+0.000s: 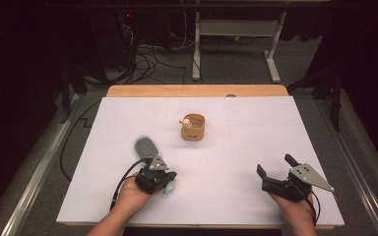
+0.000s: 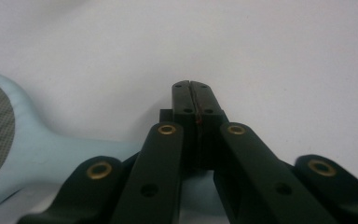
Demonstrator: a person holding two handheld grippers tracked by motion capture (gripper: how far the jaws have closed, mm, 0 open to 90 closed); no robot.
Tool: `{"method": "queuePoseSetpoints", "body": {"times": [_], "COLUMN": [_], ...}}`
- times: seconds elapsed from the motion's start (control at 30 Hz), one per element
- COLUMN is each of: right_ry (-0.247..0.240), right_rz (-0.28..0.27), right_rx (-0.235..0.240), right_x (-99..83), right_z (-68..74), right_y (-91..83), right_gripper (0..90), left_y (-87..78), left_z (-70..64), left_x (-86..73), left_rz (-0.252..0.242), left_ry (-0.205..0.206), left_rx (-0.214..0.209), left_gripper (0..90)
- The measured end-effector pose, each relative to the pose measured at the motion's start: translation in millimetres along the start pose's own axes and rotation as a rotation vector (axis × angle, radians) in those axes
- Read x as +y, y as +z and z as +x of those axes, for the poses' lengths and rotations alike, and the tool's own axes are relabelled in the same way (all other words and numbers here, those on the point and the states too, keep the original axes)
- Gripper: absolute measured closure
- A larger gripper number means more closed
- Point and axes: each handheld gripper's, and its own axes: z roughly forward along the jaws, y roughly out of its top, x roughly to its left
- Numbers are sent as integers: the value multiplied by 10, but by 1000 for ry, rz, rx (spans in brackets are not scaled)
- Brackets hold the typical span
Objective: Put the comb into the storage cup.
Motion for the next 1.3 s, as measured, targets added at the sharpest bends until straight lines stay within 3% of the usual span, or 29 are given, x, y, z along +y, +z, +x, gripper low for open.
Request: {"method": "queuePoseSetpoints", "body": {"times": [0.53, 0.93, 1.3], "right_ry": [18, 4, 6], "right_rz": [0, 0, -3], "right_rx": [-1, -6, -7], "right_x": [-6, -4, -1], "right_z": [-9, -2, -2], "right_y": [0, 3, -4], "right_gripper": [1, 1, 1], "left_y": [-223, -393, -511], "left_z": [195, 349, 513], "left_x": [-58, -106, -80], "left_rz": [9, -19, -51], "left_ry": [10, 18, -8], "left_rx": [60, 103, 140], "left_gripper": [900, 900, 900]}}
